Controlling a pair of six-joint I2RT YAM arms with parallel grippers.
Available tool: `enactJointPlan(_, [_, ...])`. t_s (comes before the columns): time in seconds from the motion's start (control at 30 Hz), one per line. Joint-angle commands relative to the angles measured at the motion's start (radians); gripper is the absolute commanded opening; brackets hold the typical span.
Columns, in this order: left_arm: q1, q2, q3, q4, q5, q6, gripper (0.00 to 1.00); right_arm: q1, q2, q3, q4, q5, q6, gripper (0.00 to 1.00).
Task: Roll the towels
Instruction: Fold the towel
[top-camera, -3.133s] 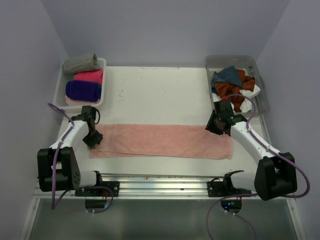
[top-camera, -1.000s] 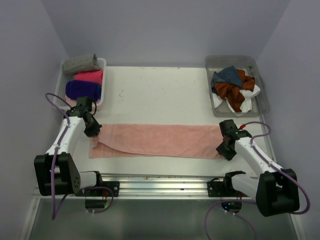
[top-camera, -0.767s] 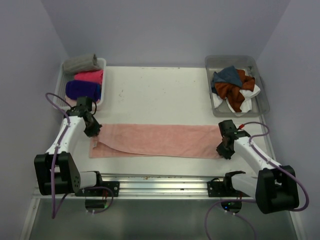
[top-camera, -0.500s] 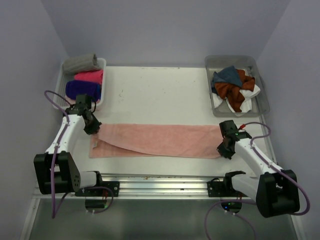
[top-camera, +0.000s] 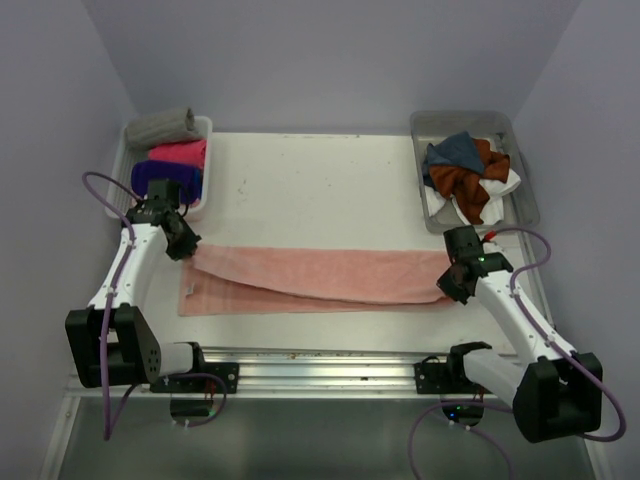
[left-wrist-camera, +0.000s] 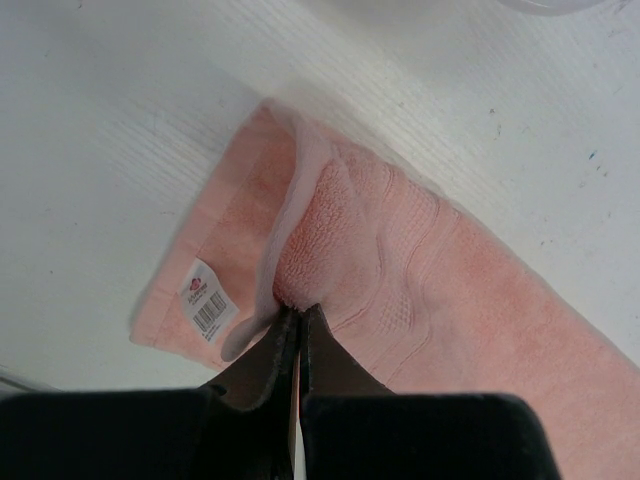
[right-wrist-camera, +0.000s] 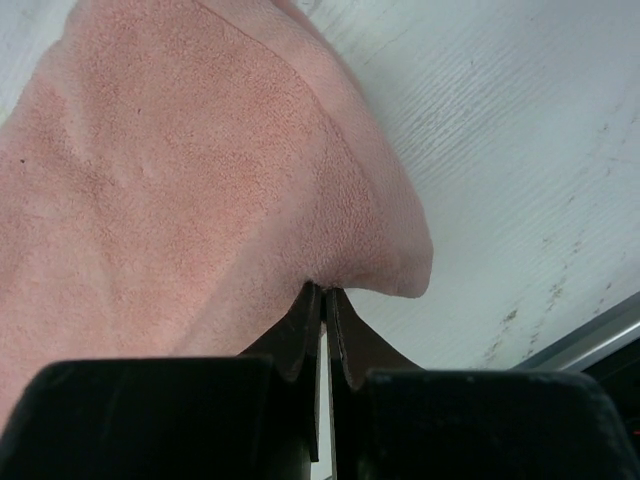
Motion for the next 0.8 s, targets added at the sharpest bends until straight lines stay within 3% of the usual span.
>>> enactJointPlan(0.0, [0.006,0.001,0.05,-0.004,-0.012,0.016,0.0,-0.005,-0.003,0.04,-0.01,0.064,-0.028,0.0])
enactJointPlan(0.37, [0.008,0.061,0.213,0.009,0.025,0.03,0.0,-0.012,0.196,0.281,0.129,0.118,-0.155,0.0])
enactJointPlan(0.5, [0.014,0.049,0.275,0.003,0.013,0.033,0.0,-0.011,0.193,0.342,0.162,0.121,-0.175,0.0])
enactJointPlan(0.77, [0.02,-0.011,0.165,0.042,0.016,0.016,0.0,-0.012,0.112,0.275,0.205,0.137,-0.178,0.0])
